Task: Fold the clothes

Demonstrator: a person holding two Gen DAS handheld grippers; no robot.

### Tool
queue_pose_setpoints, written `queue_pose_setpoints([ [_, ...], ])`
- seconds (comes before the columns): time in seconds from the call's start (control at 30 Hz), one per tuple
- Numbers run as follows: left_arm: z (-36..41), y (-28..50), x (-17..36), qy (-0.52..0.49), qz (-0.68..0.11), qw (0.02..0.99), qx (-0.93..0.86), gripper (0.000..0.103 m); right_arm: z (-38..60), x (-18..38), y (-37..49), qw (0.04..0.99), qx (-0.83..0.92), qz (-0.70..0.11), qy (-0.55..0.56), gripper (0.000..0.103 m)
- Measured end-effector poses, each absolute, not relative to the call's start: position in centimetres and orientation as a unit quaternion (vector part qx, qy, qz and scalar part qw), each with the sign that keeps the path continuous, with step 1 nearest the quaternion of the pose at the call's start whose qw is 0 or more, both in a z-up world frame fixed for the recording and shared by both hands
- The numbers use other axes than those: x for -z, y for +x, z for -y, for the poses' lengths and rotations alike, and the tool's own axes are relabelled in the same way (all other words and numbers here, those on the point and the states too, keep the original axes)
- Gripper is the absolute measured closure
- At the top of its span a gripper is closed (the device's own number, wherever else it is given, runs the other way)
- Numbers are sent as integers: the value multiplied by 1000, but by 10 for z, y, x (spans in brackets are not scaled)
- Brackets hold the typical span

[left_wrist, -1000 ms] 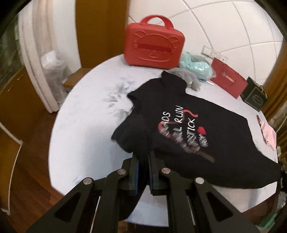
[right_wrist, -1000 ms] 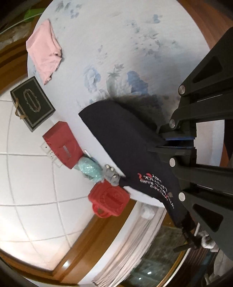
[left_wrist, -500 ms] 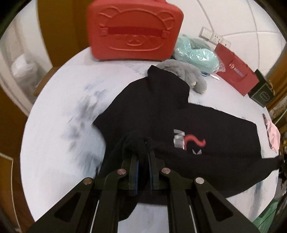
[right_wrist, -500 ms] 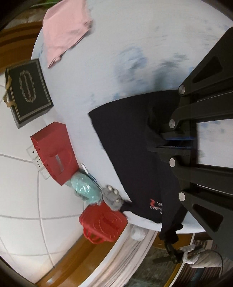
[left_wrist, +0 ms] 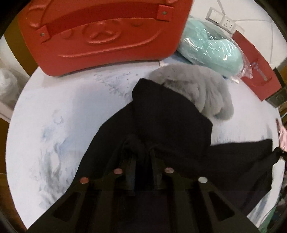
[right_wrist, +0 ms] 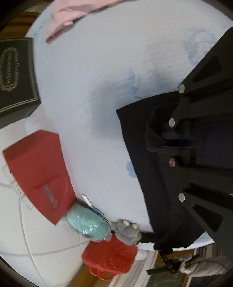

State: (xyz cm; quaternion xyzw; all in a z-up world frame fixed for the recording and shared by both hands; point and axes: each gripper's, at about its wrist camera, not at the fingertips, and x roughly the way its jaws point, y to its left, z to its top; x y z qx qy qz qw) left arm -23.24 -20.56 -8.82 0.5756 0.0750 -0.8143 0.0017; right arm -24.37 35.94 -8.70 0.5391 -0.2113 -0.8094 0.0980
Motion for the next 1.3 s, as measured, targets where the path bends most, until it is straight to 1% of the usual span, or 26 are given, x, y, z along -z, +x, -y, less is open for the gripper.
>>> queue_pose_setpoints([
  [0.03, 209, -233, 85, 570, -80, 2, 818, 77, -363, 88, -245, 98, 808, 222, 537, 94],
  [0.07, 213, -232, 78, 558, -80, 6, 826, 66, -367, 89, -246, 98, 806, 232, 535, 91],
  [0.1, 217, -230, 70, 546, -81, 10, 834, 52, -371, 90, -248, 98, 804, 242, 533, 82],
  [0.13, 223, -225, 61, 533, -82, 16, 842, 44, -376, 87, -246, 94, 808, 247, 526, 72],
  [0.17, 229, -221, 52, 521, -82, 22, 849, 34, -380, 82, -244, 90, 812, 251, 518, 43],
  [0.2, 234, -215, 44, 509, -80, 30, 857, 33, -387, 76, -242, 85, 818, 257, 507, 24],
  [0.23, 239, -205, 36, 499, -70, 40, 863, 33, -392, 70, -238, 81, 824, 257, 499, 21],
  [0.3, 244, -187, 31, 492, -50, 56, 867, 33, -401, 58, -227, 70, 836, 251, 483, 21],
  [0.43, 251, -138, 40, 502, -18, 84, 861, 33, -405, 48, -190, 60, 844, 212, 489, 20],
  [0.5, 252, -113, 51, 513, -17, 89, 854, 33, -405, 54, -166, 56, 843, 198, 497, 6],
  [0.53, 252, -101, 57, 517, -17, 91, 851, 33, -405, 57, -153, 54, 843, 191, 501, 4],
  [0.63, 247, -73, 75, 525, -15, 96, 846, 33, -403, 71, -118, 50, 837, 172, 516, 4],
  [0.8, 234, -59, 99, 534, -15, 109, 838, 33, -388, 91, -82, 52, 834, 131, 533, 3],
  [0.87, 230, -58, 106, 537, -19, 110, 836, 33, -381, 95, -76, 60, 835, 119, 534, 0],
  [1.07, 227, -59, 124, 541, -44, 114, 832, 33, -362, 114, -74, 59, 838, 87, 535, 0],
  [1.13, 229, -60, 125, 538, -59, 112, 833, 33, -356, 119, -78, 56, 836, 70, 542, 3],
  [1.17, 232, -61, 126, 534, -73, 111, 835, 32, -352, 122, -81, 55, 833, 63, 547, 18],
  [1.2, 233, -61, 126, 528, -81, 113, 837, 32, -347, 123, -82, 45, 834, 49, 548, 30],
  [1.23, 232, -62, 127, 524, -78, 115, 840, 31, -342, 122, -84, 32, 835, 30, 548, 38],
  [1.27, 230, -62, 127, 518, -78, 118, 843, 31, -340, 121, -87, 23, 833, 24, 552, 52],
  [1.3, 229, -63, 127, 514, -79, 120, 846, 32, -338, 119, -90, 14, 831, 19, 556, 55],
])
